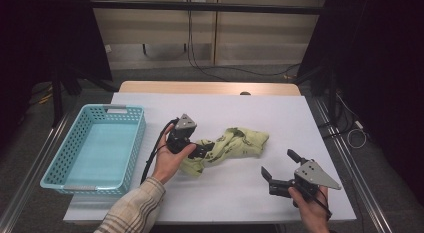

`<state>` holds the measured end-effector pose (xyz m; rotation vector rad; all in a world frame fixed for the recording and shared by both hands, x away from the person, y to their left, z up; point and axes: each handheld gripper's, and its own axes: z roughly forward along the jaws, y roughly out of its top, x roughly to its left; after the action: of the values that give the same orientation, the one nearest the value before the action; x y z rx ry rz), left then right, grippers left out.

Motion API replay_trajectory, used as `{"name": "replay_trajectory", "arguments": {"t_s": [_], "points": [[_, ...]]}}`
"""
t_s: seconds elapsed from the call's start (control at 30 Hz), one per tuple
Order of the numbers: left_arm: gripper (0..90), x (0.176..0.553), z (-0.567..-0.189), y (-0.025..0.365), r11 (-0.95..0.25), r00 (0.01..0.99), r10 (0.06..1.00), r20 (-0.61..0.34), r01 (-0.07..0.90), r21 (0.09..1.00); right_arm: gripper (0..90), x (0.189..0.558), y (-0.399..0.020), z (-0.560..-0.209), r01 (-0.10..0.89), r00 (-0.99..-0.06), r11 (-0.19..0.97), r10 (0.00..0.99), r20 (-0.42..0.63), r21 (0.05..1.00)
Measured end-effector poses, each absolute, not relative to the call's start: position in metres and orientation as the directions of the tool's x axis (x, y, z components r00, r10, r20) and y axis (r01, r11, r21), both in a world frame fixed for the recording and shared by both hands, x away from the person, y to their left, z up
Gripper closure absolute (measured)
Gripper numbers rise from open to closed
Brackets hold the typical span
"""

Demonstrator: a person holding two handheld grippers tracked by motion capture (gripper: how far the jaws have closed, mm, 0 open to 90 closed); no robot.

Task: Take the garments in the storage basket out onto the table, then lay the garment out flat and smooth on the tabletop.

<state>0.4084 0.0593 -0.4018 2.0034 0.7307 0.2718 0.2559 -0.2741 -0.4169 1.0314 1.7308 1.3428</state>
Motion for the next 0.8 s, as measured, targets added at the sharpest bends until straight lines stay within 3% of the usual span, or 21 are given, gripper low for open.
{"name": "replay_trajectory", "arguments": {"t_s": [0.57,0.8], "points": [[6.1,0.383,-0.402,0.088,-0.322,0.787,0.611,-0.085,0.346,0.881,0.5,0.292,-0.263,-0.407,0.239,-0.463,0.131,0.886,-0.005,0.962],[6.0,0.386,-0.407,0.089,-0.335,0.776,0.626,-0.077,0.357,0.872,6.6,0.320,-0.259,-0.403,0.302,-0.479,0.152,0.878,0.012,0.941]]}}
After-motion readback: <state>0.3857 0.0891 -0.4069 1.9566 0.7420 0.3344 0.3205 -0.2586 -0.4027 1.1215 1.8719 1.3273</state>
